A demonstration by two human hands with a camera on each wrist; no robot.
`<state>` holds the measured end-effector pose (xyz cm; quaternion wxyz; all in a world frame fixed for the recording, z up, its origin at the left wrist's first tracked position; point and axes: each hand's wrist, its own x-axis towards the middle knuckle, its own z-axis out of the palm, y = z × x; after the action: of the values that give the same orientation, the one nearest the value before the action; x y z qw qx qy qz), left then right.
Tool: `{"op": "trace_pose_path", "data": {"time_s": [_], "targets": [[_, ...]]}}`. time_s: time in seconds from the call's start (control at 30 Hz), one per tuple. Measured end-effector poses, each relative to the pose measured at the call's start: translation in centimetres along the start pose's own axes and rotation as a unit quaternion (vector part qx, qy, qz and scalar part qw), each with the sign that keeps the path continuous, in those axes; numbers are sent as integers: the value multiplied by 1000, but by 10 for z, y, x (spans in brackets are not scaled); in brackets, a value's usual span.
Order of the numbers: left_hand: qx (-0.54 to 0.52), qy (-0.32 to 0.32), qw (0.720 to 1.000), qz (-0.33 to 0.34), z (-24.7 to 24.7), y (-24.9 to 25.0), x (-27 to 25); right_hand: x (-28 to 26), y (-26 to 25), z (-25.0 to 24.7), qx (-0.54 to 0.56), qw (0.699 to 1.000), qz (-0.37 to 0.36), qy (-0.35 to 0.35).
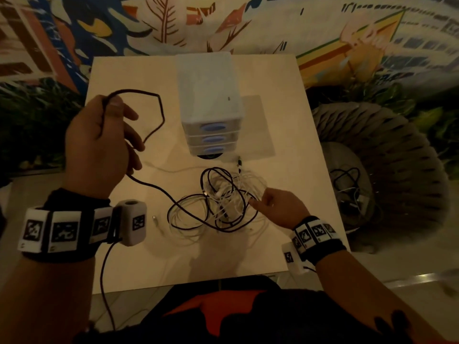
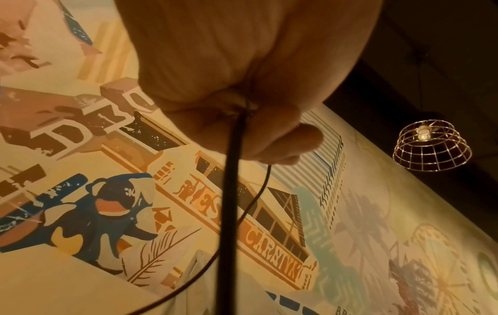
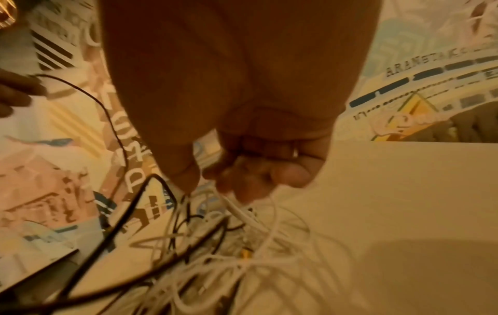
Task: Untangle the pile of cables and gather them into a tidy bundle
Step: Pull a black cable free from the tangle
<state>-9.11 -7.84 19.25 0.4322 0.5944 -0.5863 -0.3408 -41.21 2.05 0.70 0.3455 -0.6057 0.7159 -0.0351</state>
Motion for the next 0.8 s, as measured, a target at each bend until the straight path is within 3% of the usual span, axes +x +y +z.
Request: {"op": "trace_pose_path", "data": {"time_s": [0.1, 0.2, 0.3, 0.4, 0.6, 0.8], "targets": [[-19, -6, 1000, -3, -3, 6, -2, 0, 13, 15, -3, 995, 51, -84], [-19, -20, 999, -17, 3, 2, -4, -1, 10, 15, 161, 985, 55, -28], [6, -29, 998, -50, 11, -17, -6, -1, 3, 6, 310, 946, 76, 53], [40, -42, 994, -91, 14, -38, -8, -1, 1, -5, 380, 920, 58, 77], [44, -86, 987, -129, 11, -35, -10, 7, 0, -23, 244, 961, 7, 131], [-22, -172, 983, -52, 23, 31, -16, 13, -13, -27, 135, 987, -22, 79]]}}
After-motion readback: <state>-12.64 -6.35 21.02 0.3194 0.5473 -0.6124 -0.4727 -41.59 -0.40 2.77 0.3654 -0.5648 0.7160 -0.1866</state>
